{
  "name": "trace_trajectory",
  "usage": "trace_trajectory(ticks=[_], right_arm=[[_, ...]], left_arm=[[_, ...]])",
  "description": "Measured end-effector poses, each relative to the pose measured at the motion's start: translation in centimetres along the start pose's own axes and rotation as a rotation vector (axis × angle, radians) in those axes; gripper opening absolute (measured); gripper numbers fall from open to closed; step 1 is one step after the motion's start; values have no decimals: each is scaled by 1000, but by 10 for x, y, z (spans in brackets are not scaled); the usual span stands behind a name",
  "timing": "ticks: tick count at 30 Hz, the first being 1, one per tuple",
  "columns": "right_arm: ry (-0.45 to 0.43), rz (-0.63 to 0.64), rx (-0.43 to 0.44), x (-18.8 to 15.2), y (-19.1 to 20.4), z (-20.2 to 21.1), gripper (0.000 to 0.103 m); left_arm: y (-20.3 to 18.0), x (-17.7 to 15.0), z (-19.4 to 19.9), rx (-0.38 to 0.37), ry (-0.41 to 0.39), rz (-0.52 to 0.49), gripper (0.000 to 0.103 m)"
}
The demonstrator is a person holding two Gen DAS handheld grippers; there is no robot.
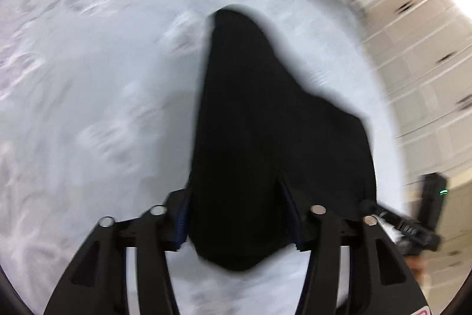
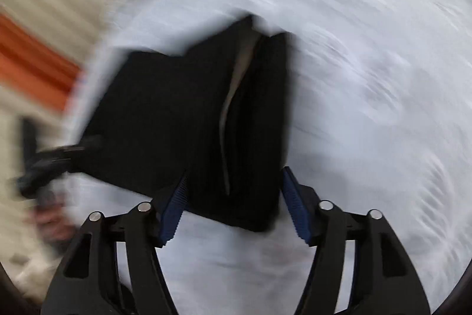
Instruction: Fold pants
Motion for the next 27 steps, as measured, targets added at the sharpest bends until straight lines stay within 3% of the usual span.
trace_trajectory(ticks=[1,3,4,5,7,8,11,12,13,14,15,16,18,19,21,23,24,25,27], right_arm=[[-34,-6,7,4,1,8,69],[-185,32,-28,18,9,36,70],[-213,45,-24,22,14,40,70],[-219,54,-3,29,23,38,70],[-193,67,-2,40,36,20,67],[-178,77,-25,44,40,9,60],[-148,108,-98,49,51,-27,49],[-156,116,-87,54,56,-32,36],[-172,116,-75,58,59,-29,34],[-229,139,-74,61,69,-13,13],[-277,175,-63,63,78,6,4],[-335,201,-49,63,88,31,3],[-356,218,-97,61,83,38,4],[-318,217,-151,59,72,26,5],[-145,121,-216,49,34,-20,9],[-181,50,-158,52,28,-9,10],[-228,58,-163,55,33,7,12],[-331,108,-174,58,46,31,12],[-426,193,-157,61,72,54,13]], left_arm=[[1,0,6,16,-36,-8,53],[-8,5,29,30,-150,-48,59],[-17,10,47,48,-246,-90,74],[-25,13,61,57,-328,-120,86],[-40,18,72,69,-425,-165,87],[-45,24,69,74,-432,-180,87],[-57,25,45,104,-391,-214,87],[-59,28,34,108,-368,-217,87],[-60,27,20,120,-332,-221,87],[-60,30,14,129,-313,-225,87],[-59,29,9,139,-303,-229,87],[-59,25,9,140,-304,-231,87],[-59,23,12,147,-306,-244,87],[-58,21,9,178,-297,-262,87],[-49,21,-1,266,-261,-277,87],[-35,22,-19,334,-187,-246,87],[-30,22,-22,323,-166,-216,87],[-27,22,-22,306,-161,-192,87],[-25,24,-19,289,-174,-172,87]])
Point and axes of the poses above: each gripper's, at about its wrist camera, not at the fingertips, and z roughly against the way its jaws point, y to its left, x to its top, the point moved 5 cm from there along -z, roughly the way its jaws point, and after that the axes turned 7 degrees about -x, right-handed, at the moved point
